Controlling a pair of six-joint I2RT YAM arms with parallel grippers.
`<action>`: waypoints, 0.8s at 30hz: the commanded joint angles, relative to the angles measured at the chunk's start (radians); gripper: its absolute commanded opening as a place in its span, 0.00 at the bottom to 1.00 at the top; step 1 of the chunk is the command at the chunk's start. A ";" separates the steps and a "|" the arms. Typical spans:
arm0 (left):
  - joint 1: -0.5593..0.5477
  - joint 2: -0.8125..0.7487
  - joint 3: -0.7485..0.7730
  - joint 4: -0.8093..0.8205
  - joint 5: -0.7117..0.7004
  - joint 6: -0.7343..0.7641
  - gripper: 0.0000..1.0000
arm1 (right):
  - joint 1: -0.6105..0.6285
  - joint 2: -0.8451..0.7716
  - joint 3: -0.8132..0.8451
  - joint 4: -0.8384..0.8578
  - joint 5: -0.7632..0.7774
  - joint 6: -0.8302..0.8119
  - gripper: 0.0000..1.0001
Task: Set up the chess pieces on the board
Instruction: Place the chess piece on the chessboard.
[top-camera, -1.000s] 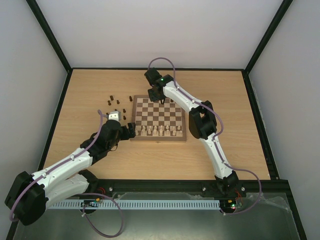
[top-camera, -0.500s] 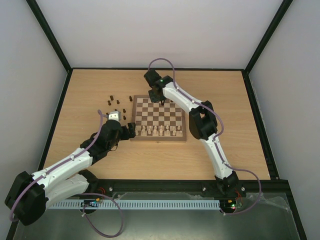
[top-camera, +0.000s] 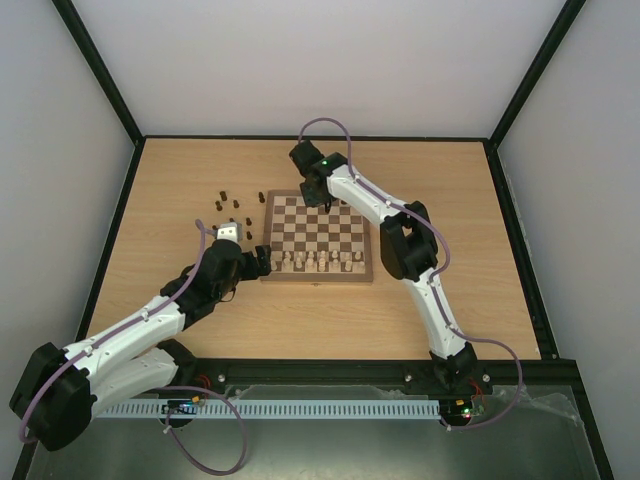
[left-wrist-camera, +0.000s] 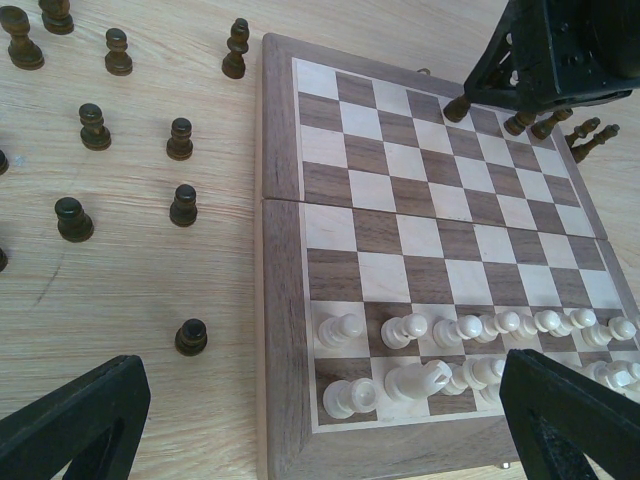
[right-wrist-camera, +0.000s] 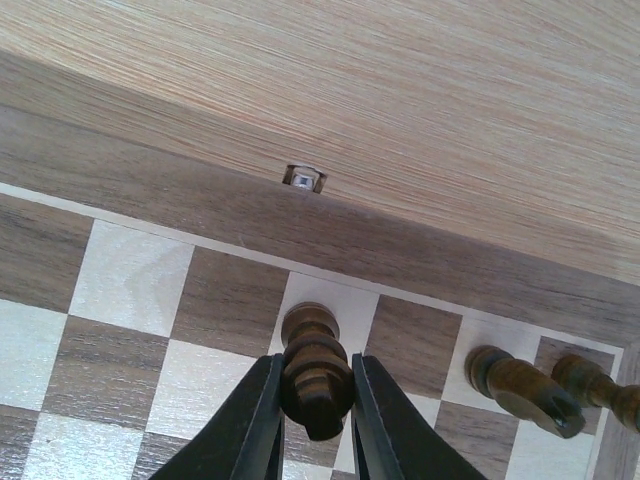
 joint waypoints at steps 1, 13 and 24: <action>0.007 -0.003 -0.011 0.003 -0.014 0.004 0.99 | 0.000 -0.017 -0.044 -0.097 0.011 0.009 0.18; 0.007 0.003 -0.012 0.005 -0.014 0.003 0.99 | -0.008 -0.018 -0.055 -0.091 0.005 0.011 0.24; 0.007 0.019 -0.010 0.010 -0.016 0.005 0.99 | -0.008 -0.101 -0.100 0.004 -0.047 0.002 0.40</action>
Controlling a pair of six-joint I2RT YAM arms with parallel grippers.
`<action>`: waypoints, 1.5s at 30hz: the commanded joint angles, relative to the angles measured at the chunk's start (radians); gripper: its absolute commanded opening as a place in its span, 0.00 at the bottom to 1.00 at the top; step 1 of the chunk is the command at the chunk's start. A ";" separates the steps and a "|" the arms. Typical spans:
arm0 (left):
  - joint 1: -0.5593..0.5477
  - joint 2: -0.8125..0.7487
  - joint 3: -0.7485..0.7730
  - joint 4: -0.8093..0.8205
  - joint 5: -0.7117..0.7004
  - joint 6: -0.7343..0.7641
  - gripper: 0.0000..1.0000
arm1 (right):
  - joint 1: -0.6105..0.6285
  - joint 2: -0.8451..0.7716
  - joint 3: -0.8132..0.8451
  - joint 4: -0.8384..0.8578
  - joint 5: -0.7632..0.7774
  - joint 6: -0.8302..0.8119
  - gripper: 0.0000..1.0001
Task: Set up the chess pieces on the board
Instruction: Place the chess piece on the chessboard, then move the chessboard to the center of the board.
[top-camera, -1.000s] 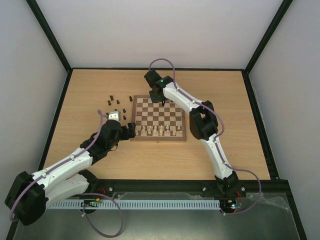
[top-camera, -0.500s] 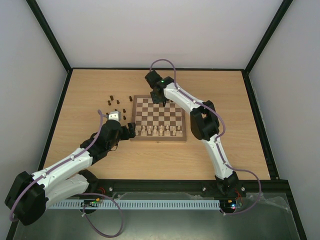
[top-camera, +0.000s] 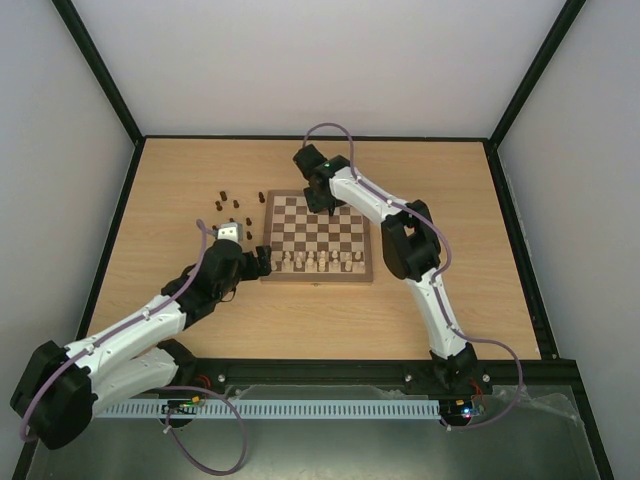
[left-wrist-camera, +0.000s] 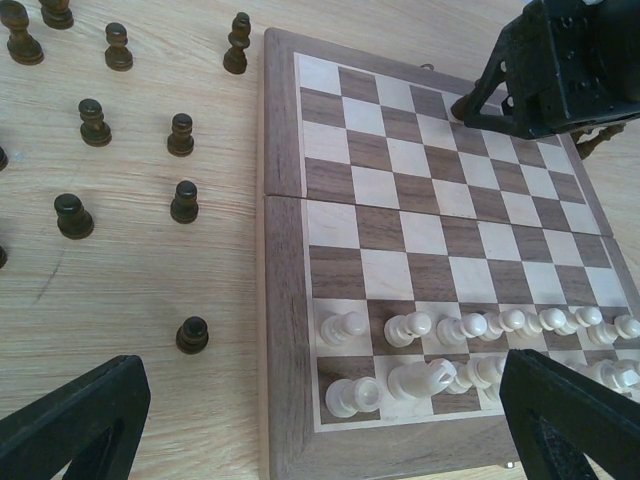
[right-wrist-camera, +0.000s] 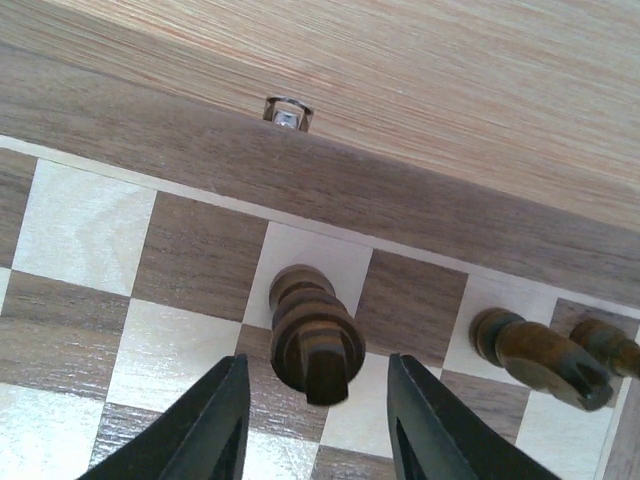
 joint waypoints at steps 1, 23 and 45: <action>0.008 0.014 -0.009 0.009 -0.016 0.004 0.99 | -0.001 -0.094 -0.050 0.029 -0.029 -0.010 0.42; 0.023 0.063 -0.002 0.032 0.112 -0.014 0.89 | -0.130 -0.986 -0.933 0.357 -0.307 0.224 0.58; 0.015 0.050 -0.100 0.078 0.242 -0.105 0.59 | -0.409 -1.147 -1.564 0.779 -0.767 0.455 0.37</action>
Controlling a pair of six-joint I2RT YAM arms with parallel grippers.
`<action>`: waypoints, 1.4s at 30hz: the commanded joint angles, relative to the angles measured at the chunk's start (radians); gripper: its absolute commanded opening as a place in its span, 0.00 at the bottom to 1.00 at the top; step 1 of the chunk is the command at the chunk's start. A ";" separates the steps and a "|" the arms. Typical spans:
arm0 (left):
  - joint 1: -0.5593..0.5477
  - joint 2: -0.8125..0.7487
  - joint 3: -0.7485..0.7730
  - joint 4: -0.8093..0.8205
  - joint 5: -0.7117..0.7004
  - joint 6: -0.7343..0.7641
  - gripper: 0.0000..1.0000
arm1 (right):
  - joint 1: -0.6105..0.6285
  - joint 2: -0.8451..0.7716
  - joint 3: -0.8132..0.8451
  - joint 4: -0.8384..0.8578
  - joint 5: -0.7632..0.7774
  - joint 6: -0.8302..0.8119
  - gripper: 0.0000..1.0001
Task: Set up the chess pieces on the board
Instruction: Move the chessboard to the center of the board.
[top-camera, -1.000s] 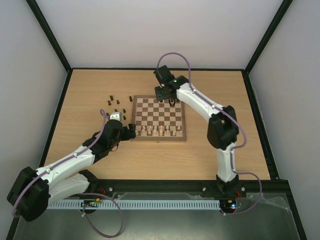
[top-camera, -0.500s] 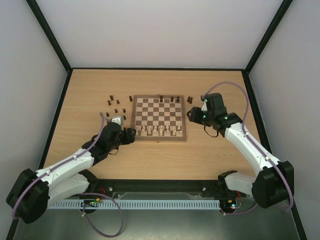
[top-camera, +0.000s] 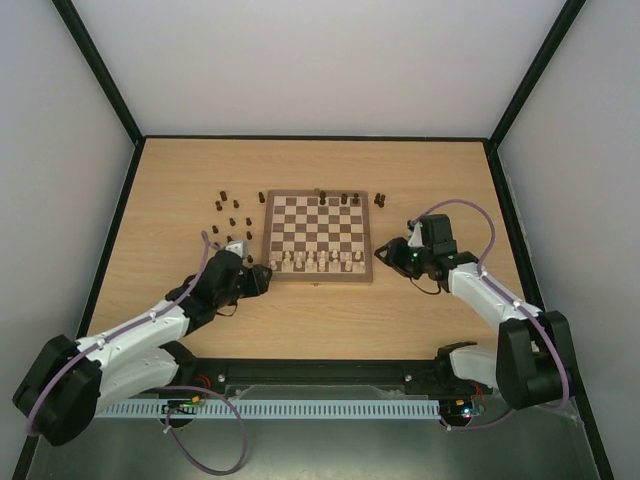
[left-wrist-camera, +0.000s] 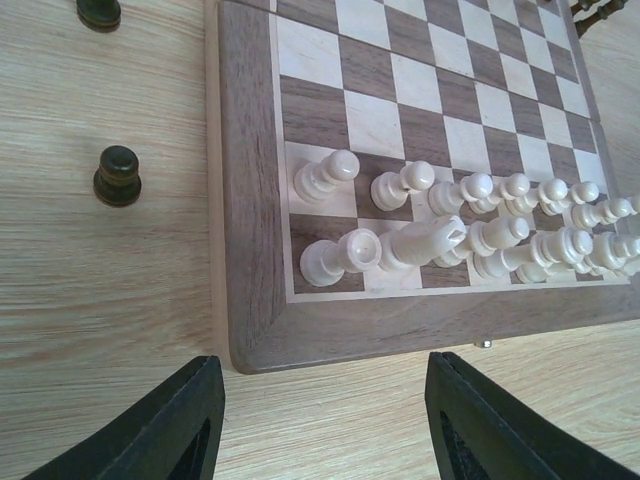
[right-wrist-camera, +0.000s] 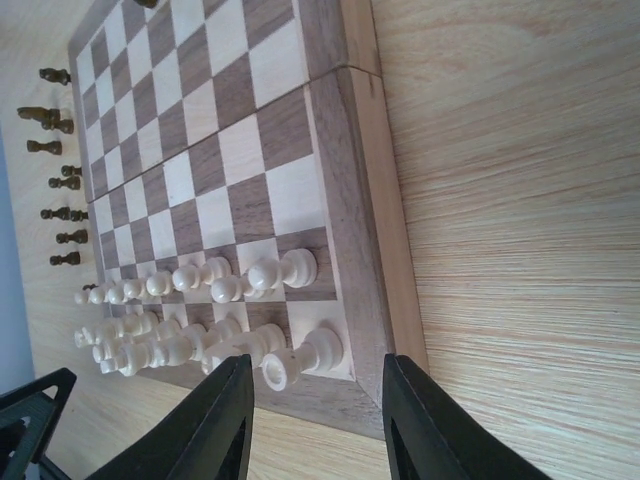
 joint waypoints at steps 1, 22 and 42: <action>-0.002 0.048 0.021 0.040 0.011 -0.004 0.59 | -0.011 0.047 -0.050 0.109 -0.072 0.050 0.36; 0.015 0.182 0.000 0.156 -0.049 -0.052 0.35 | -0.044 0.142 -0.114 0.268 -0.159 0.097 0.36; 0.036 0.246 -0.022 0.210 -0.085 -0.072 0.40 | -0.045 0.173 -0.154 0.315 -0.156 0.107 0.26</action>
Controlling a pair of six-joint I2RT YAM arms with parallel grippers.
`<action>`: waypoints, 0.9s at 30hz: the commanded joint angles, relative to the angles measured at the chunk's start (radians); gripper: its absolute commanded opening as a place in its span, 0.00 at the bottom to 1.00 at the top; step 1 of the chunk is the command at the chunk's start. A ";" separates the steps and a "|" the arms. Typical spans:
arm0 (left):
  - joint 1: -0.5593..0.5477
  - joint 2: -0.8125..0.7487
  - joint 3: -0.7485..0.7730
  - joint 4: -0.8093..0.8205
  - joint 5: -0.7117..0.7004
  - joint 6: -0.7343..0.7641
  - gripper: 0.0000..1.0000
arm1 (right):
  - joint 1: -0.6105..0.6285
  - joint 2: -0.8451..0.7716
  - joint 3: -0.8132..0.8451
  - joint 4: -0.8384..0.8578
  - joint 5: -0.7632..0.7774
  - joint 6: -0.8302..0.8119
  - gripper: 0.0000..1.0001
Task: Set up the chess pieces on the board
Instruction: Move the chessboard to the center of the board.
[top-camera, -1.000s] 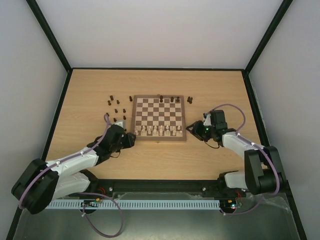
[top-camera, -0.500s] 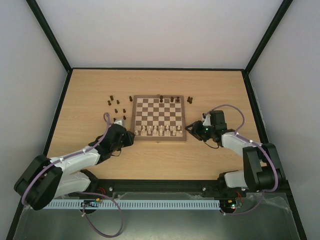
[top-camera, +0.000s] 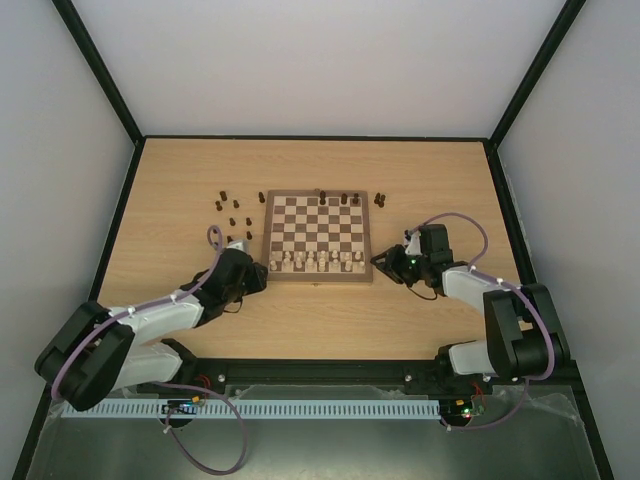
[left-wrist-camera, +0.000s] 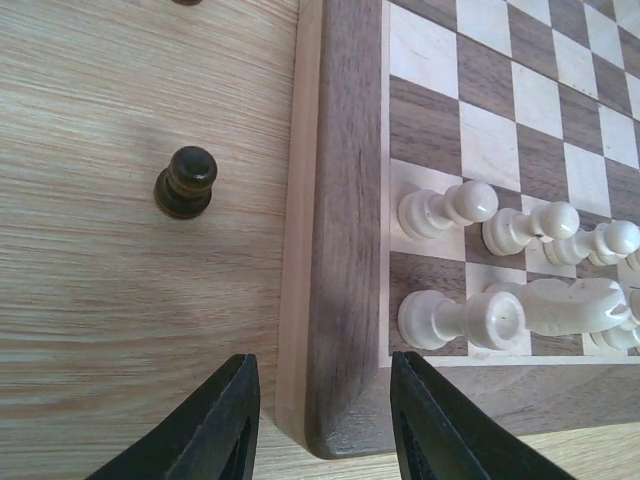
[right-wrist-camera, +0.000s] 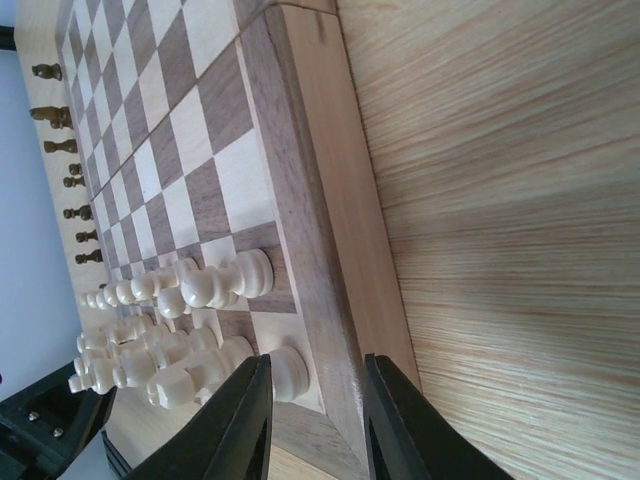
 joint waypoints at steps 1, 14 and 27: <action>0.008 0.020 -0.014 0.045 -0.021 -0.013 0.40 | -0.004 0.012 -0.028 0.014 -0.003 0.011 0.26; 0.008 0.068 -0.006 0.090 -0.026 -0.015 0.39 | -0.003 0.051 -0.030 0.070 -0.004 0.026 0.25; 0.010 0.112 -0.011 0.141 -0.026 -0.025 0.29 | -0.003 0.090 -0.036 0.116 -0.012 0.039 0.22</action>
